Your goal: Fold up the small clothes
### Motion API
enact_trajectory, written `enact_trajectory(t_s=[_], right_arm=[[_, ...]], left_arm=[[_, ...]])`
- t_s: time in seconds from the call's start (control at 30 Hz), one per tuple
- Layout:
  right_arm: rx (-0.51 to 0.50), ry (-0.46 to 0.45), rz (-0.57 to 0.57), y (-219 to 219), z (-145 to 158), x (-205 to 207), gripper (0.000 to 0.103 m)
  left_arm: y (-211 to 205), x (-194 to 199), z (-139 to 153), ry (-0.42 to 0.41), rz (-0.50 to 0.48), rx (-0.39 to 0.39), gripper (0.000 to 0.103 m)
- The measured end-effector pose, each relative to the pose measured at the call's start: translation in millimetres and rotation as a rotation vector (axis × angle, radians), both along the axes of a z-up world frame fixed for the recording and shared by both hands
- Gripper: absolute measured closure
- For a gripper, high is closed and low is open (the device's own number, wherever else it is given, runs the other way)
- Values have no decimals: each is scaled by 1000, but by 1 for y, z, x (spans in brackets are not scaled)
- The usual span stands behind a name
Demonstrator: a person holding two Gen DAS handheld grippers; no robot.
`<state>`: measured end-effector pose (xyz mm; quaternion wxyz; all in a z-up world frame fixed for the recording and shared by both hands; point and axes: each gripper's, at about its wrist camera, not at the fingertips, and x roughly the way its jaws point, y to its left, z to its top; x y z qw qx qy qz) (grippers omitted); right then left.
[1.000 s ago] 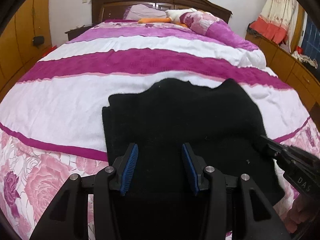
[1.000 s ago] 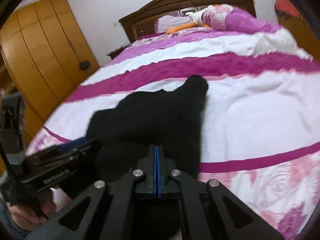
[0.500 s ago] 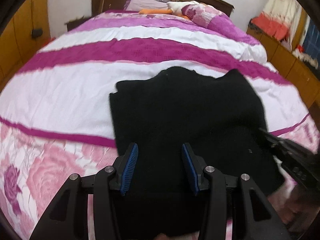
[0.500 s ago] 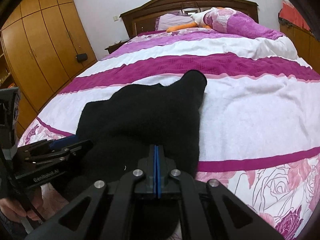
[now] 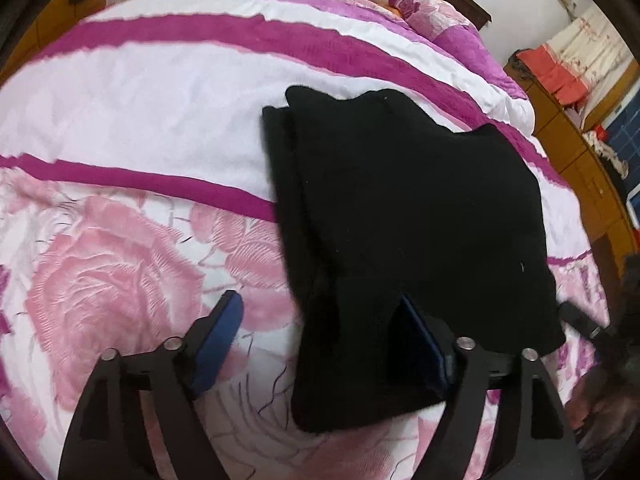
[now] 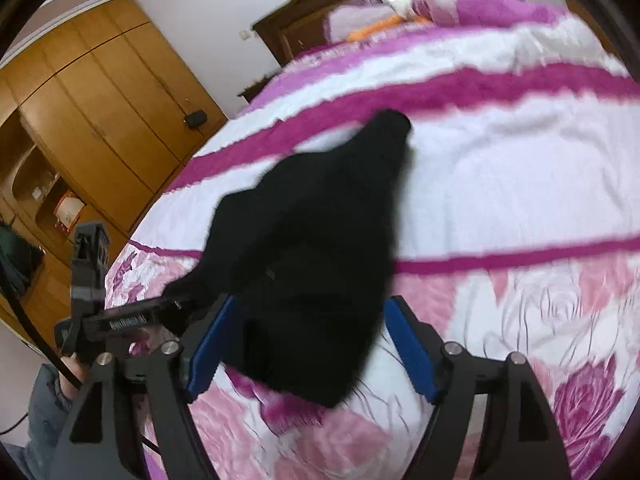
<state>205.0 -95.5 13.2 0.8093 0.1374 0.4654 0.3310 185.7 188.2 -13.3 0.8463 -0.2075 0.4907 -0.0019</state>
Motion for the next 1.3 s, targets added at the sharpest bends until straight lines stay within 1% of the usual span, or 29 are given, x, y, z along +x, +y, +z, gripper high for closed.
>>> enact_trajectory(t_s=[0.07, 0.13, 0.2, 0.3, 0.37, 0.47, 0.53, 0.57, 0.63, 0.67, 0.73, 0.8, 0.83, 0.9, 0.93, 1.0, 1.07, 1.13, 1.23, 1.3], right_arm=[[56, 70, 6, -4, -15, 7, 23], [100, 100, 11, -3, -24, 11, 23], [100, 98, 18, 3, -26, 15, 23], [101, 92, 44, 14, -30, 21, 23], [117, 104, 49, 19, -36, 27, 22], [160, 124, 50, 22, -44, 36, 22], [178, 129, 49, 23, -46, 40, 23], [184, 131, 47, 23, -47, 42, 26], [187, 132, 43, 23, -49, 45, 35], [187, 133, 45, 23, -50, 46, 41], [194, 132, 54, 25, -53, 47, 47], [200, 129, 57, 17, -52, 49, 57], [201, 123, 56, 18, -52, 50, 59], [195, 105, 58, 18, -48, 48, 66], [192, 93, 60, 19, -45, 49, 67], [182, 60, 68, 19, -34, 49, 70], [187, 44, 84, 17, -22, 50, 72], [166, -5, 110, 12, -3, 54, 72], [163, -68, 118, -5, 21, 61, 73], [163, -125, 101, -27, 39, 65, 73]], left_arm=[[2, 11, -6, -4, -9, -38, 30], [5, 17, -8, -12, -7, -60, 27], [5, 20, -8, -31, -8, -66, 27], [-1, 20, -6, -49, -14, -38, 28], [-4, 21, -5, -63, -24, -36, 31], [-3, 28, -6, -76, -36, -73, 40], [-2, 33, -6, -75, -50, -107, 51], [-2, 35, -6, -76, -55, -136, 53], [-3, 36, -6, -77, -67, -163, 65], [-4, 36, -6, -76, -74, -164, 68], [-8, 36, -7, -73, -92, -168, 80], [-13, 35, -6, -73, -112, -163, 86], [-14, 34, -3, -83, -117, -155, 89], [-19, 32, 2, -107, -122, -136, 91], [-22, 30, 8, -127, -120, -127, 92], [-26, 30, 15, -156, -119, -137, 93], [-32, 29, 26, -188, -116, -138, 93], [-42, 33, 38, -220, -122, -137, 93], [-66, 46, 61, -285, -142, -125, 93], [-87, 59, 76, -329, -171, -107, 93]])
